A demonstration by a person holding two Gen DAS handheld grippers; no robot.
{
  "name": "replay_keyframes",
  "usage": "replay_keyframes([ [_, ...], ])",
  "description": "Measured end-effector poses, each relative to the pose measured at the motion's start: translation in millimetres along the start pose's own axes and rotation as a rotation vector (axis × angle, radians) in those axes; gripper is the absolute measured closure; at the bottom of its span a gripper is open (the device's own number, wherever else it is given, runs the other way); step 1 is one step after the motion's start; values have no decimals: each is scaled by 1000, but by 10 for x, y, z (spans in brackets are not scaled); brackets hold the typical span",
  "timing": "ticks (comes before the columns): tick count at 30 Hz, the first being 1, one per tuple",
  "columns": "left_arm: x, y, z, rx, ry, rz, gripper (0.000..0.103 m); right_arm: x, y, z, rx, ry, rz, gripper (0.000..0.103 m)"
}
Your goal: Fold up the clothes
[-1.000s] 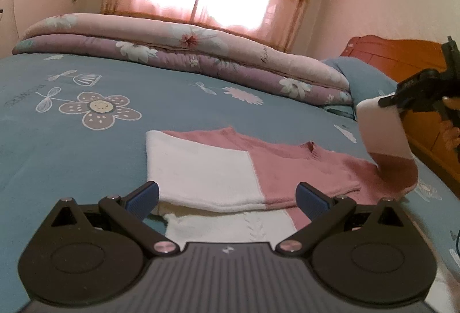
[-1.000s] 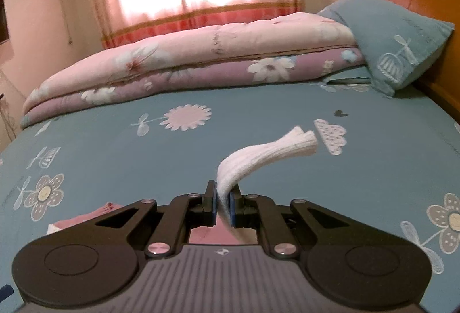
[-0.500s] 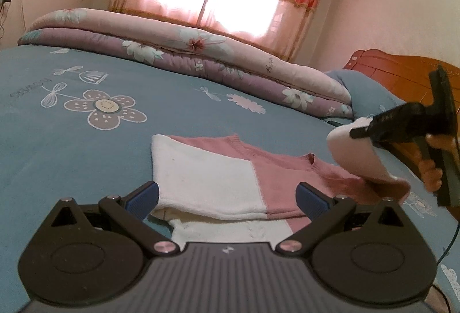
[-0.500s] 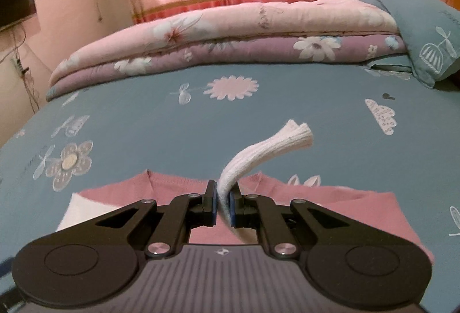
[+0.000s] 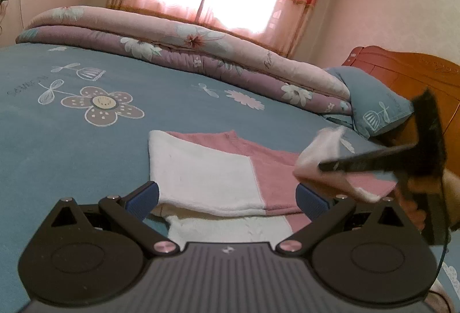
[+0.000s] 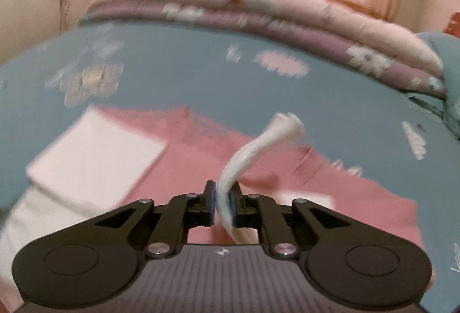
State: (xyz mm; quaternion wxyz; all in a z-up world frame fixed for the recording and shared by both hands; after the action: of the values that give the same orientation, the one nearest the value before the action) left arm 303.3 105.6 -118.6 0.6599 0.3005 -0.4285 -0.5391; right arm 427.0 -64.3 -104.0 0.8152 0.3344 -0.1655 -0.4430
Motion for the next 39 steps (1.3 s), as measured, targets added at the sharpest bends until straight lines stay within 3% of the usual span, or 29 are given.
replay_keyframes([
  [3,39,-19,-5,0,-1,-22,2,6,-64,39,-18,25,-21,68],
  [5,63,-26,0,1,-4,-35,2,121,-48,291,37,50,-53,46],
  [6,71,-28,2,2,-5,-39,2,222,-40,463,76,41,-67,43],
  [8,74,-27,-2,5,-3,-38,2,500,-60,866,162,-22,-93,35],
  [11,66,-23,0,9,-13,-15,2,1072,-265,1415,280,-241,-158,18],
  [13,71,-33,-2,7,-24,-2,2,1417,-502,1598,282,-381,-185,18],
  [15,94,-55,-7,2,-31,-5,2,1677,-814,1629,235,-427,-220,18],
  [19,278,-89,-2,-14,-44,-43,2,1869,-1281,1466,180,-387,-279,18],
  [22,423,-113,4,-26,-54,-73,2,1883,-1395,1247,159,-336,-275,18],
  [26,636,-144,11,-44,-64,-129,2,1959,-1333,1002,131,-358,-211,18],
  [29,844,-183,-25,-70,-58,-239,2,2051,-1260,906,145,-380,-186,18],
  [32,1091,-222,-93,-74,-33,-440,2,2164,-1346,833,119,-426,-170,17],
  [37,1544,-350,-261,89,50,-949,3,2286,-1500,821,120,-387,-277,15],
  [38,1593,-414,-330,128,92,-1070,7,2300,-1507,832,124,-375,-292,15],
  [39,1646,-476,-397,168,134,-1191,18,2307,-1514,836,126,-368,-299,15],
])
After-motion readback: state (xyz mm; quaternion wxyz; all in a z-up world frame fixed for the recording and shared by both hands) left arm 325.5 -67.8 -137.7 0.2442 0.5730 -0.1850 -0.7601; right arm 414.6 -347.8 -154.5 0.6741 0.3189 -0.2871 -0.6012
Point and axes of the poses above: each gripper's, at about its wrist camera, not at the fingertips, and z roughly against the way its jaws point, x to its right, y to its top, the point moved 7 cm from there along -z, roughly the way its jaws point, and after that the axes turned 8 degrees about y, right-handed, at the moved point
